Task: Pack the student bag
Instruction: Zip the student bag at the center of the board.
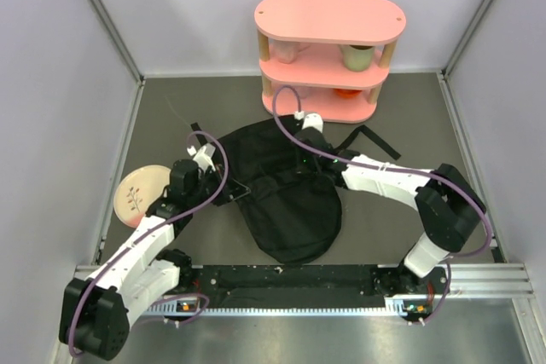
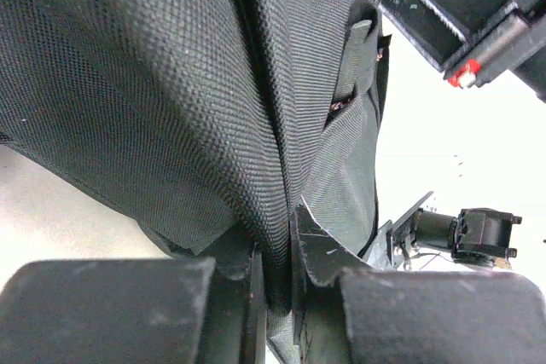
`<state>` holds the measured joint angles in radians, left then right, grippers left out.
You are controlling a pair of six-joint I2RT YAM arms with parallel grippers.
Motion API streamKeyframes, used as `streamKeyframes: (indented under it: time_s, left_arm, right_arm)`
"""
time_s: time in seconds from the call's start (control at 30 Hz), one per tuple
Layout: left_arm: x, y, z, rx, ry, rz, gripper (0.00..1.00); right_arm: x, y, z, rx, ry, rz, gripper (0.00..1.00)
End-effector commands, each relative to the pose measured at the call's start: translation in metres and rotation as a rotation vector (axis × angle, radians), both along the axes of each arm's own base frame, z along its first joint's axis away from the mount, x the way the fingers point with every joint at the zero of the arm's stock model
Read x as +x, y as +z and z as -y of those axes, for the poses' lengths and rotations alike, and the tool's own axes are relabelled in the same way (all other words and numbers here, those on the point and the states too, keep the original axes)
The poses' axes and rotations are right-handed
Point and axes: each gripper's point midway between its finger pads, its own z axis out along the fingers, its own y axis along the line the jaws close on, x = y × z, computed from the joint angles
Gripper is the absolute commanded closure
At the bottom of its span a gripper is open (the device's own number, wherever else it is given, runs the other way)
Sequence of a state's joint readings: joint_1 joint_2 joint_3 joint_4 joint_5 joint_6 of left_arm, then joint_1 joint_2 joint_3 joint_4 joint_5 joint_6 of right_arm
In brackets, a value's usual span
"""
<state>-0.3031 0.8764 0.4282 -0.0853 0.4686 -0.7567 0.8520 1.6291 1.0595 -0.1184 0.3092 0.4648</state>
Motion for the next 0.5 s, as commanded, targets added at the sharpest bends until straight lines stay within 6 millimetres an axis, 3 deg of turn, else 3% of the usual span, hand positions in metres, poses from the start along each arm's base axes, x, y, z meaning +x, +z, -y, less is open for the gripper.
streamKeyframes:
  time_s: [0.0, 0.17, 0.23, 0.33, 0.37, 0.47]
  left_arm:
    - [0.015, 0.032, -0.003, -0.031, 0.013, 0.156, 1.00]
    - [0.015, 0.031, -0.006, -0.029, 0.018, 0.159, 1.00]
    - [0.015, 0.031, -0.005, -0.034, 0.012, 0.158, 1.00]
    - [0.016, 0.029, -0.003, -0.037, 0.006, 0.152, 1.00]
    - [0.015, 0.030, -0.002, -0.042, -0.004, 0.155, 1.00]
    - [0.016, 0.031, -0.001, -0.045, -0.005, 0.154, 1.00]
  right_arm:
    - [0.030, 0.006, 0.063, -0.105, -0.186, 0.072, 1.00]
    - [0.037, -0.002, 0.100, -0.131, -0.267, 0.059, 1.00]
    - [0.036, 0.007, 0.093, -0.075, -0.231, 0.077, 1.00]
    - [0.019, 0.048, 0.055, 0.101, -0.052, 0.100, 0.79]
    - [0.008, 0.065, 0.032, 0.179, 0.037, 0.110, 0.61]
    - [-0.012, 0.101, -0.004, 0.295, 0.176, 0.102, 0.49]
